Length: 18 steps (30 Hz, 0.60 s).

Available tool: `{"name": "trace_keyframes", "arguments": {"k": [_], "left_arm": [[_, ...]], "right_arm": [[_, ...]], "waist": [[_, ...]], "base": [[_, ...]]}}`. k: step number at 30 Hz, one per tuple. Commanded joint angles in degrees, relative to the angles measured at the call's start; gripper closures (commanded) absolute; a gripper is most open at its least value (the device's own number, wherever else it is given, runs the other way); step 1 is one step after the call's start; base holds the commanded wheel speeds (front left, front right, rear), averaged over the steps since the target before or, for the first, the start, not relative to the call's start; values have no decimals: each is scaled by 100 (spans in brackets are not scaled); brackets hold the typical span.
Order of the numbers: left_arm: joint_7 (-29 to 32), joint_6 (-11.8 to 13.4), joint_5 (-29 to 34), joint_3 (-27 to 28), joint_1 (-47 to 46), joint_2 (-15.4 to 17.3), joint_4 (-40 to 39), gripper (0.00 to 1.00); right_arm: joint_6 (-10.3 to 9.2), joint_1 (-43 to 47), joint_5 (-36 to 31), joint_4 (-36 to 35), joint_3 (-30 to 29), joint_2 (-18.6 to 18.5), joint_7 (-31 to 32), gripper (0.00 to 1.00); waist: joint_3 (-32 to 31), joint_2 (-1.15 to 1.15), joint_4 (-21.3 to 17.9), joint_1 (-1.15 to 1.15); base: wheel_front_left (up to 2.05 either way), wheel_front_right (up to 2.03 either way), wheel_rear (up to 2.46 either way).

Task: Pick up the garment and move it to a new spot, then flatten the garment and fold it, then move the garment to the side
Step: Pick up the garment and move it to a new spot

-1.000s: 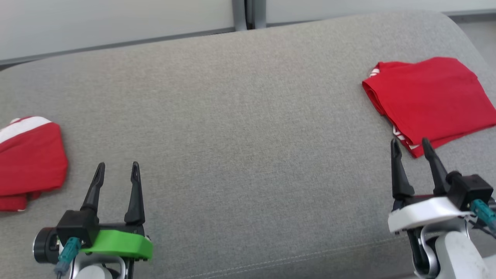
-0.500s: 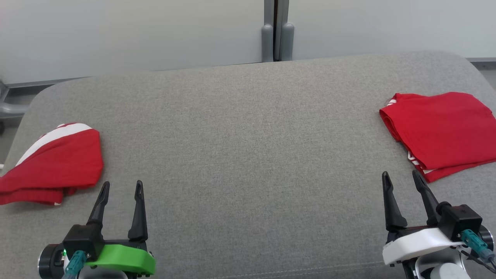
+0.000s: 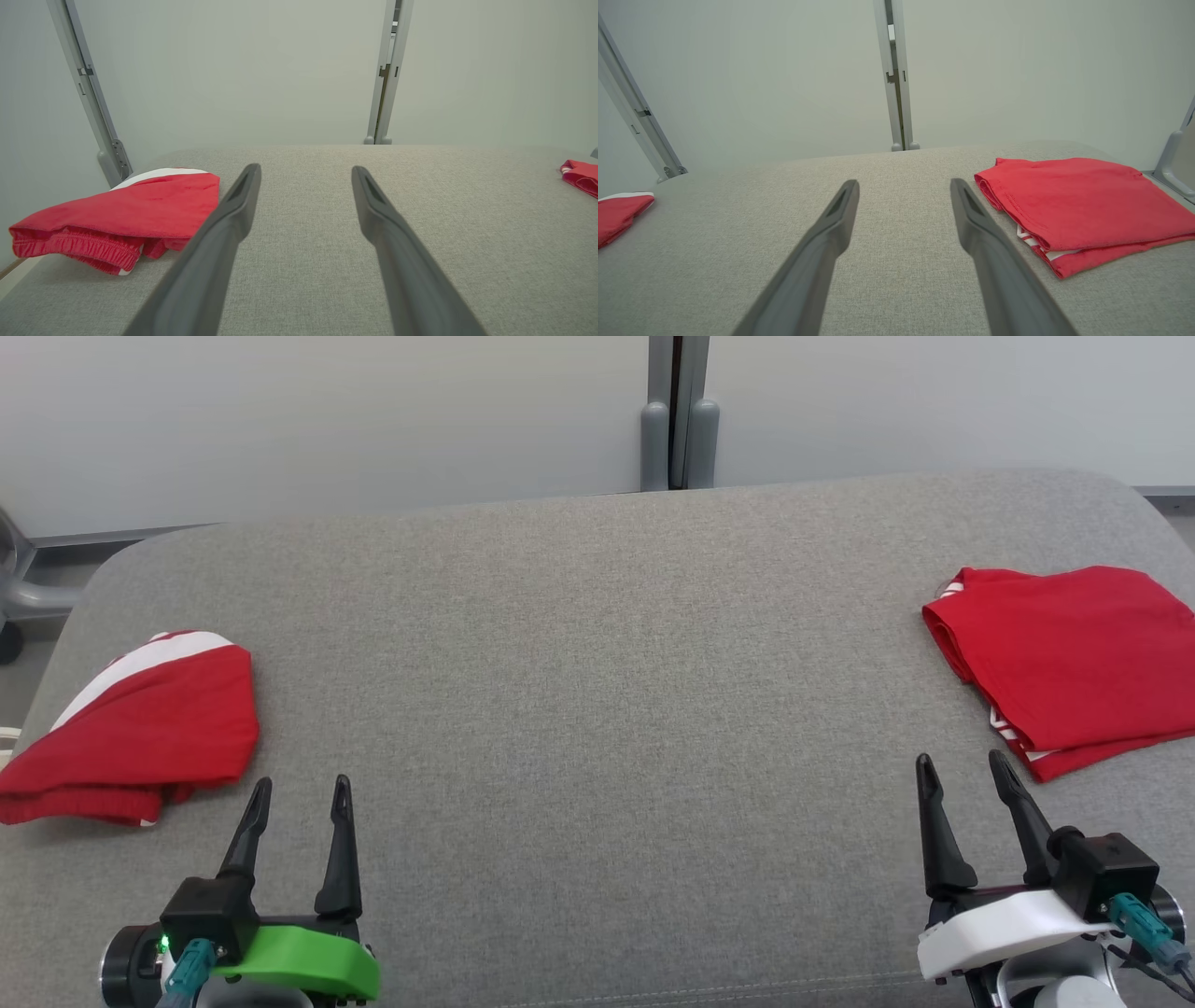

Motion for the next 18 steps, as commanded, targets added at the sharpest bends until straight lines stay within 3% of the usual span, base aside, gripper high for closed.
{"name": "trace_keyframes", "arguments": {"k": [1,13,18], "left_arm": [[-17,-28,50,14,-71,-21,-3,0],[-18,-78,112,56,-93,-71,6,0],[-18,-107,126,53,-185,-88,19,0]], "right_arm": [[-7,40,6,10,14,-1,5,0],[-7,70,29,53,42,11,-15,0],[-7,53,-1,-17,85,-44,19,0]], "waist": [[-1,0,-2,0],[11,0,73,0],[44,0,343,0]], "base": [[0,0,0],[0,0,0],[0,0,0]]}}
